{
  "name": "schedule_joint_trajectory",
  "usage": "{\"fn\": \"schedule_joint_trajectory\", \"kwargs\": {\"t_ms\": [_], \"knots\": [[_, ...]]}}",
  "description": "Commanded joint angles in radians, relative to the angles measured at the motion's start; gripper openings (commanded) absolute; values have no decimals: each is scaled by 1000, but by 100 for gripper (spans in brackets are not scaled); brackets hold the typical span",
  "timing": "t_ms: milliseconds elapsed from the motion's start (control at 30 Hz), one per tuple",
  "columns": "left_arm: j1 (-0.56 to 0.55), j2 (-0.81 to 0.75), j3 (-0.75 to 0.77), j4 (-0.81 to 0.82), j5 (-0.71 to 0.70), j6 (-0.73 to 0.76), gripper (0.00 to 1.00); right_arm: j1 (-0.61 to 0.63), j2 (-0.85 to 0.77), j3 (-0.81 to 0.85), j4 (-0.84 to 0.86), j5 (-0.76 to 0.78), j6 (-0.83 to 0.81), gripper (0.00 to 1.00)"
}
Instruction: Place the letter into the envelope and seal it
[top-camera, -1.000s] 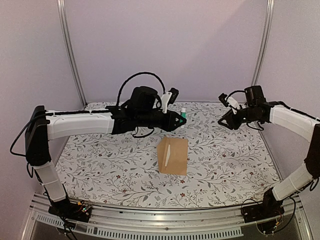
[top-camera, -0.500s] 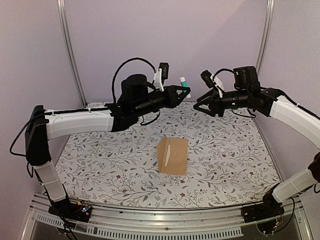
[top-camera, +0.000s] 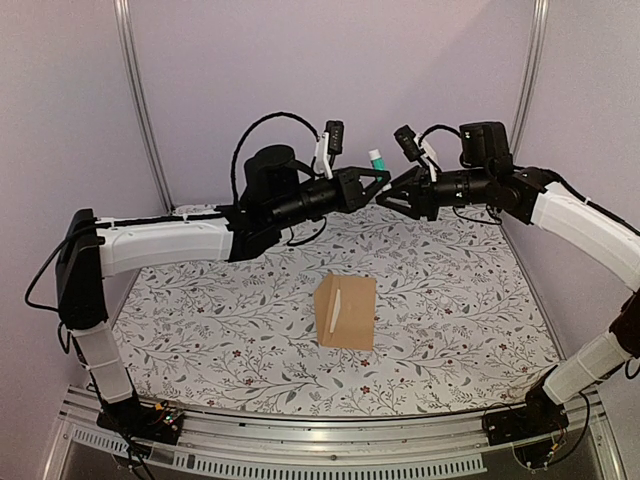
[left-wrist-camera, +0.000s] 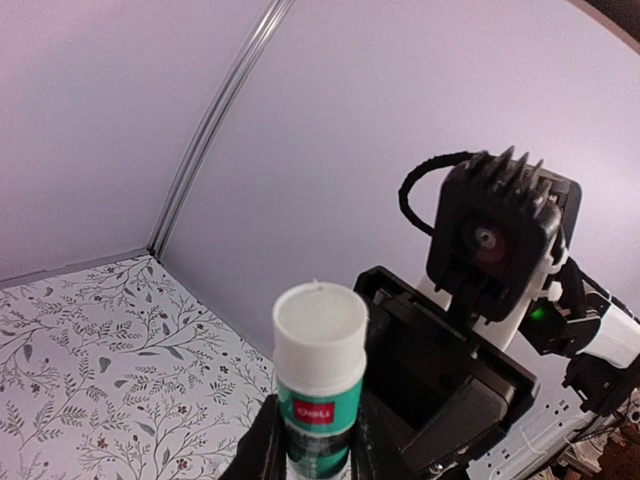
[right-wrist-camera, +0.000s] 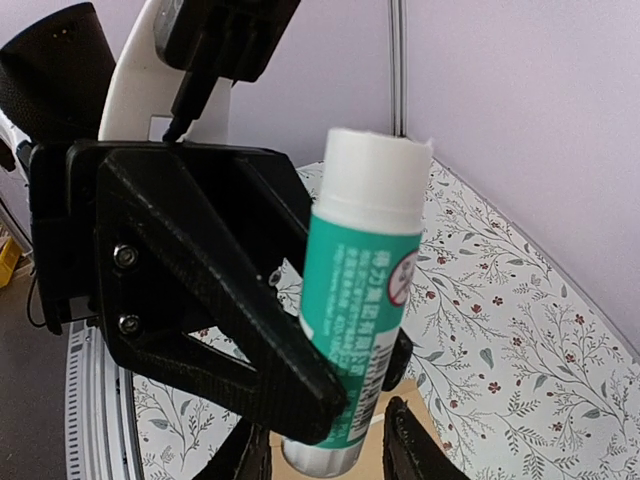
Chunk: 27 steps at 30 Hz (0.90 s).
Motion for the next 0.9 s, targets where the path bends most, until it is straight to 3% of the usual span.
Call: {"fn": "schedule_joint_trajectory", "kwargs": {"t_ms": [0,267,367,467,500,600,867], "knots": [[15,4,13,32,21,-4,3,7,5,35,25,-33,26,33],[14,9,13,30,26,-6,4,7,-2,38,31,-40,36,12],[13,8,14,29,24,2,22,7,-1,34,29,-40,41,3],[16,1,13,36,10,2,43,7,-1,28,32,-48,45,0],[16,0,12,44,6,0,45,7,-1,26,33,-49,46,0],[18,0,9,65,2,-6,44,7,-1,24,36,-50,51,0],[29,4,-9,109,8,-29,30,7,-6,16,45,-54,65,0]]}}
